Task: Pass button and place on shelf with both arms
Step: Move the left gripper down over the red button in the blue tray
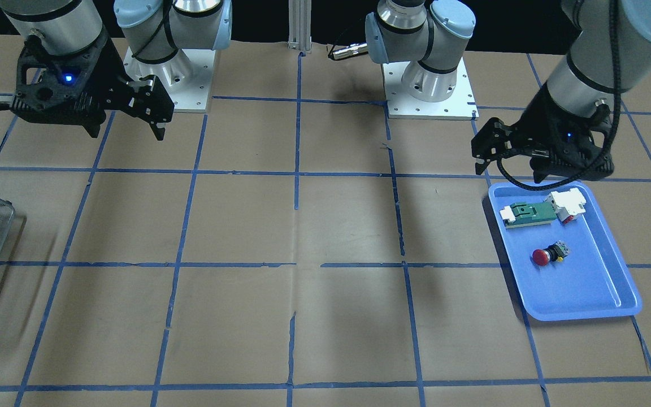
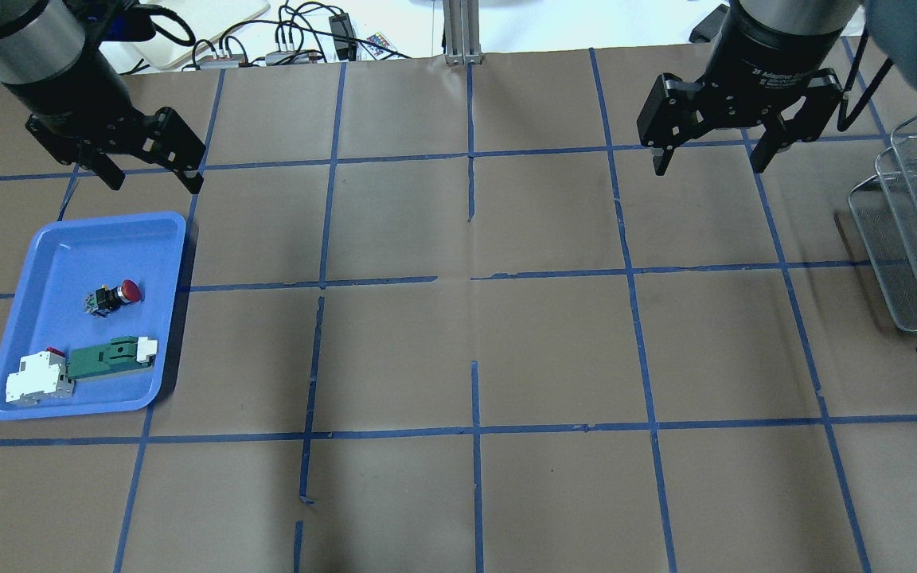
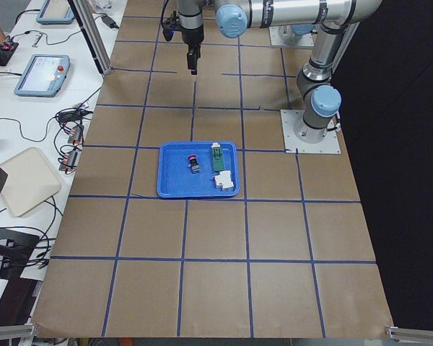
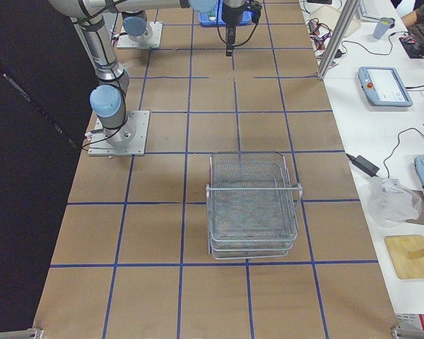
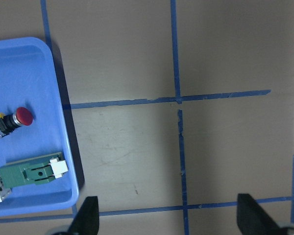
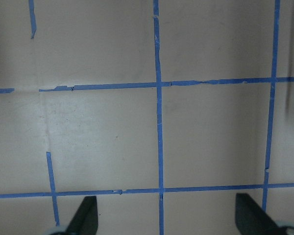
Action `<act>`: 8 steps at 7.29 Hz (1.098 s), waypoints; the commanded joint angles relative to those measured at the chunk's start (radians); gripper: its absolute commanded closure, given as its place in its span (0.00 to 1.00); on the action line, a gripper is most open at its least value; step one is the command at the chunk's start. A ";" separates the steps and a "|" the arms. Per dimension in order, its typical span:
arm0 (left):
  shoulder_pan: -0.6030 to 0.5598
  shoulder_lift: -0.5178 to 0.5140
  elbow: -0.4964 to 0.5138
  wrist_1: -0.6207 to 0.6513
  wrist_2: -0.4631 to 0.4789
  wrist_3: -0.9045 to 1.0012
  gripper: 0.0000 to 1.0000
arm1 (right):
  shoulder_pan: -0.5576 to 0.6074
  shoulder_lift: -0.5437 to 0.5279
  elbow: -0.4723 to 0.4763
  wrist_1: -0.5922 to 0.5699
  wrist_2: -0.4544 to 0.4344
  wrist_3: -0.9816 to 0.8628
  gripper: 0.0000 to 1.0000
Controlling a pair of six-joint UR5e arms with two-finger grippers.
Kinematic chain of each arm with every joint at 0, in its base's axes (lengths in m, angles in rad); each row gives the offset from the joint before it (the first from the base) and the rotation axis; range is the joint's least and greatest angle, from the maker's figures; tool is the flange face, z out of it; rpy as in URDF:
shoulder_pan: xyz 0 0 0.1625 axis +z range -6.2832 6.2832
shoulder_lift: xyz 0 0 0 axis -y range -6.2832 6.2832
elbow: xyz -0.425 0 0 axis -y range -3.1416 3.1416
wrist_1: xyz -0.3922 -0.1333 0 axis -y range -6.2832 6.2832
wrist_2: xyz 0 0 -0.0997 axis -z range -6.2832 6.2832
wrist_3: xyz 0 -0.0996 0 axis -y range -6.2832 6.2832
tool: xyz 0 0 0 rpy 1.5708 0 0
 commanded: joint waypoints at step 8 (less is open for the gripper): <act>0.375 -0.264 -0.317 0.625 0.052 1.343 0.00 | 0.004 -0.002 0.006 -0.003 0.005 0.005 0.00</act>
